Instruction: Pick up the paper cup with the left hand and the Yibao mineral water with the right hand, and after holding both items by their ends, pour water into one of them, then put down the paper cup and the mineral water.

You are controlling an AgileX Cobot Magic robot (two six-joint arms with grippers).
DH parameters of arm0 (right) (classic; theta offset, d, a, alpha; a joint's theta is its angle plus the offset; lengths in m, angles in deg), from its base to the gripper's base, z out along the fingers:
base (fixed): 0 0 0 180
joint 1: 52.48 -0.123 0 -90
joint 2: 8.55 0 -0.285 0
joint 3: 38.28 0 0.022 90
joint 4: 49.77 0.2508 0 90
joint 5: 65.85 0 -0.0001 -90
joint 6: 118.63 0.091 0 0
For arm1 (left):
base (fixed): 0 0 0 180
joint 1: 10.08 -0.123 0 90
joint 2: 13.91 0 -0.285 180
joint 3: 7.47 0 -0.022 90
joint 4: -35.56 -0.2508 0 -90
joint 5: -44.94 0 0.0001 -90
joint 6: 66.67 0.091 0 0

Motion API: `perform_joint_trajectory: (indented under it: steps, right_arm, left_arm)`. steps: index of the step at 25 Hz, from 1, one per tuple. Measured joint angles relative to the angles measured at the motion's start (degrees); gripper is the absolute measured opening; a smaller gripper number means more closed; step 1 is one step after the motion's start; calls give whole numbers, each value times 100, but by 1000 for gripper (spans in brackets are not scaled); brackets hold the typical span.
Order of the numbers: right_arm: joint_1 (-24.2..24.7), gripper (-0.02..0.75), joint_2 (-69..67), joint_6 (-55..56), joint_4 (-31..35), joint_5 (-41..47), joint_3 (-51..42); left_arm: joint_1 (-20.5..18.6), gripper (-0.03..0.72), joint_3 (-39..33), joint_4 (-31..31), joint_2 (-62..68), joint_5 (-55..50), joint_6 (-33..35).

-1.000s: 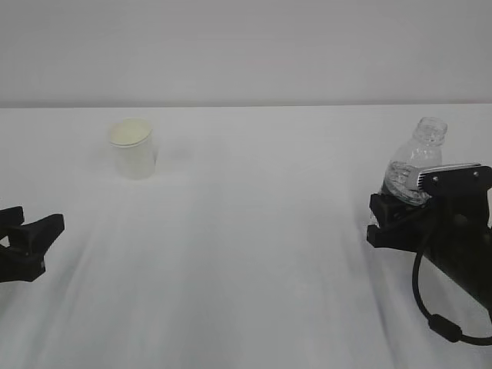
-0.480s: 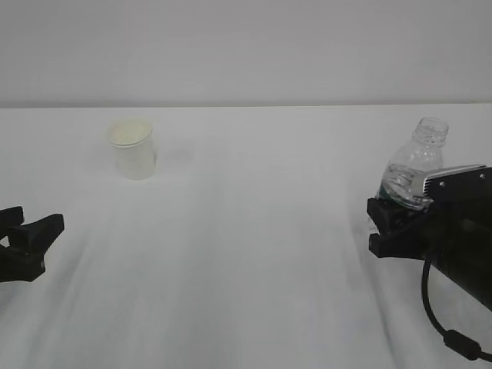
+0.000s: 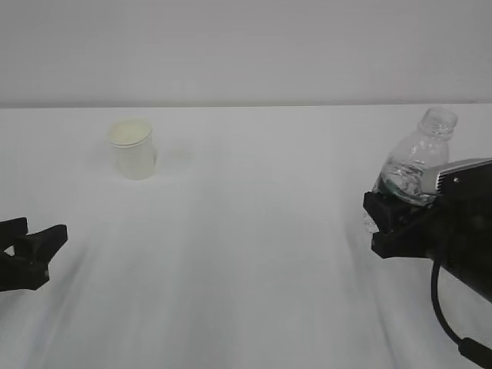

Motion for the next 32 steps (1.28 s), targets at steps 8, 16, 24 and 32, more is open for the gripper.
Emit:
perform_joint_trajectory:
  steps: [8, 16, 24, 32]
  right_arm:
    - [0, 406, 273, 211, -499, 115, -9]
    - [0, 405, 459, 307, -731, 343, -9]
    - [0, 405, 642, 376, -898, 542, -9]
    - [0, 405, 806, 647, -1180, 658, -9]
  left_arm:
    - [0, 468, 221, -82, 266, 0, 0]
    - [0, 548, 540, -118, 421, 0, 48]
    - [0, 552, 1003, -323, 788, 10, 60]
    - [0, 552, 1321, -348, 1080, 10, 60]
